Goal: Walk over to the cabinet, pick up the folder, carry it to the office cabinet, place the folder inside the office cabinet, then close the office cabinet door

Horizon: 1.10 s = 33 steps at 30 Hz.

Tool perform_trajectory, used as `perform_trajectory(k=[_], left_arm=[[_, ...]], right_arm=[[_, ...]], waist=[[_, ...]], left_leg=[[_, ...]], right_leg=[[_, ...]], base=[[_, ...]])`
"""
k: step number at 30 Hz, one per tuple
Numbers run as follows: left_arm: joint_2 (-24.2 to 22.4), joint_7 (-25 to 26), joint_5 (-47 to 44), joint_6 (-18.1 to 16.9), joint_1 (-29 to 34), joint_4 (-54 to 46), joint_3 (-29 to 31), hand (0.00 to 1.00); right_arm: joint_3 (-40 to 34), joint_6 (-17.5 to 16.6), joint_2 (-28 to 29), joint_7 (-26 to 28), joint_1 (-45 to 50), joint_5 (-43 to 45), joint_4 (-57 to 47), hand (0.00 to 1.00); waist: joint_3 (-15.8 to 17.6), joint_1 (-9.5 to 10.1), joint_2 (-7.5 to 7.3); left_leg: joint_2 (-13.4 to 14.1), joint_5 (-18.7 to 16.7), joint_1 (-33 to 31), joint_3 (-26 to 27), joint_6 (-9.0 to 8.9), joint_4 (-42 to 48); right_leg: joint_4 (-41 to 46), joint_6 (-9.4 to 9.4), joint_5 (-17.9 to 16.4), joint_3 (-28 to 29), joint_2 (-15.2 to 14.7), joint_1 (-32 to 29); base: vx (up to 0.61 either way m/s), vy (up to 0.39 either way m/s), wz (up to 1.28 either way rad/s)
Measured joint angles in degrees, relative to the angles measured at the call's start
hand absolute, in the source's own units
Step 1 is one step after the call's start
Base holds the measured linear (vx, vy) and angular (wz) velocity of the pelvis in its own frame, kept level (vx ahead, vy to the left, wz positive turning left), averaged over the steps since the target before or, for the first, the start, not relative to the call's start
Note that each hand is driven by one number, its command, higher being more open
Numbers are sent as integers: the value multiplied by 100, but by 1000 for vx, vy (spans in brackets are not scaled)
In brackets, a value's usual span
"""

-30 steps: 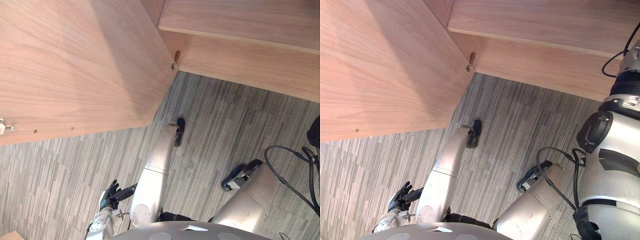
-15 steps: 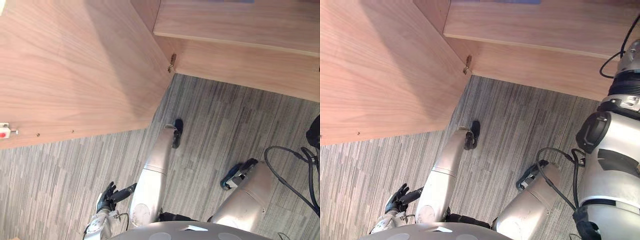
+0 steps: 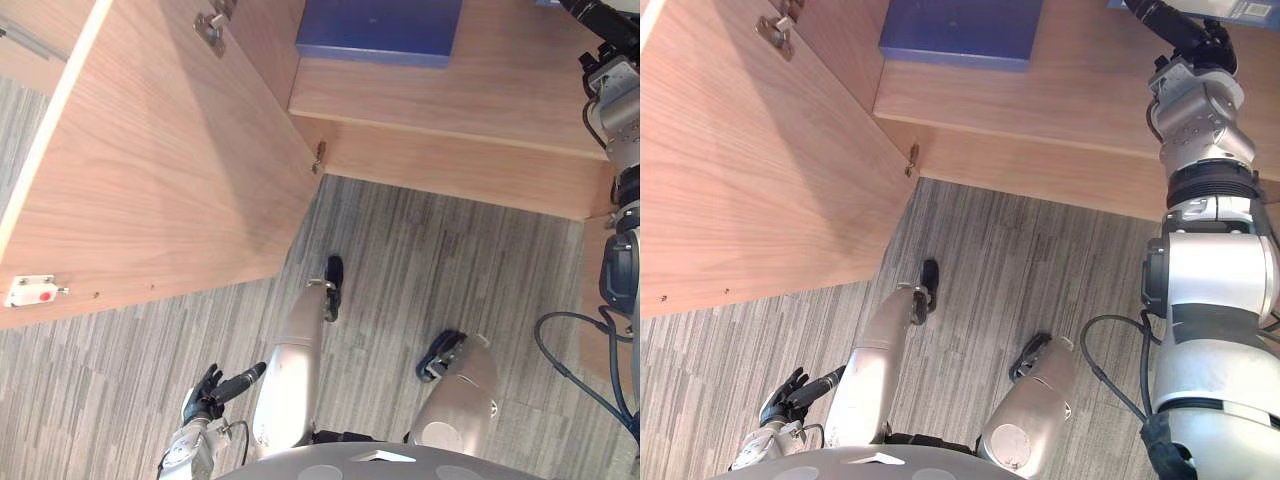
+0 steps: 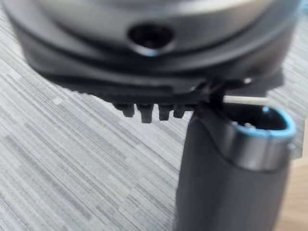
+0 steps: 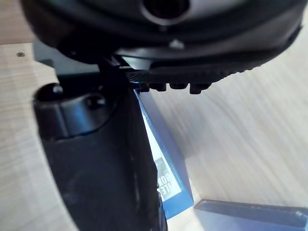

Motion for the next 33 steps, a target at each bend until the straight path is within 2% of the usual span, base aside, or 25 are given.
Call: perform_trajectory(k=[9, 12, 16, 24, 30, 32, 33], left_arm=[[7, -4, 1, 20, 29, 12, 218, 100], [7, -8, 6, 21, 30, 21, 216, 100], [9, -27, 122, 20, 36, 22, 198, 100], [90, -242, 228, 25, 44, 15, 81, 100], [398, -537, 440, 102, 110, -7, -178, 100], [461, -592, 455, 128, 120, -15, -200, 100], [466, -598, 465, 132, 146, -57, -199, 100]], right_arm=[[-744, 26, 138, 244, 685, -61, 102, 100], [-917, 107, 235, 388, 876, -557, 107, 100], [-986, 394, 404, 772, 1074, -1626, 307, 100], [-1118, 533, 526, 1355, 1355, -3147, 467, 100], [-315, 543, 631, 2261, 1870, -5043, 556, 100], [-234, 550, 767, 2412, 2026, -5204, 582, 100], [-216, 446, 831, 2440, 2066, -5252, 529, 100]], waist=[[-471, -8, -217], [-584, -5, -267], [-798, 7, -314], [-813, 42, -308], [-948, 142, -297], [-948, 147, -297], [-949, 141, -298]], left_leg=[[-70, 808, 1160, 11, -37, -1955], [-57, 1106, 1564, 32, -86, -2637], [59, 1515, 2068, 85, -178, -3553], [120, 1689, 2256, 91, -228, -3906], [139, 1762, 2271, 184, -235, -4044], [141, 1762, 2297, 231, -234, -4051], [145, 1764, 2297, 271, -231, -4055]], right_leg=[[-1472, 13, 580, -500, 291, 932], [-1779, 1, 684, -538, 387, 1116], [-2072, -40, 786, -555, 585, 1251], [-2093, -45, 783, -542, 664, 1273], [-2049, -75, 767, -406, 669, 1103], [-2033, -77, 768, -342, 669, 1071], [-2003, -88, 774, -299, 668, 1018]], base=[[73, -21, 4], [53, -29, -6], [46, -50, -13], [-6, -22, -2], [-26, -19, -8], [-35, -13, -14], [-47, -16, -19]])
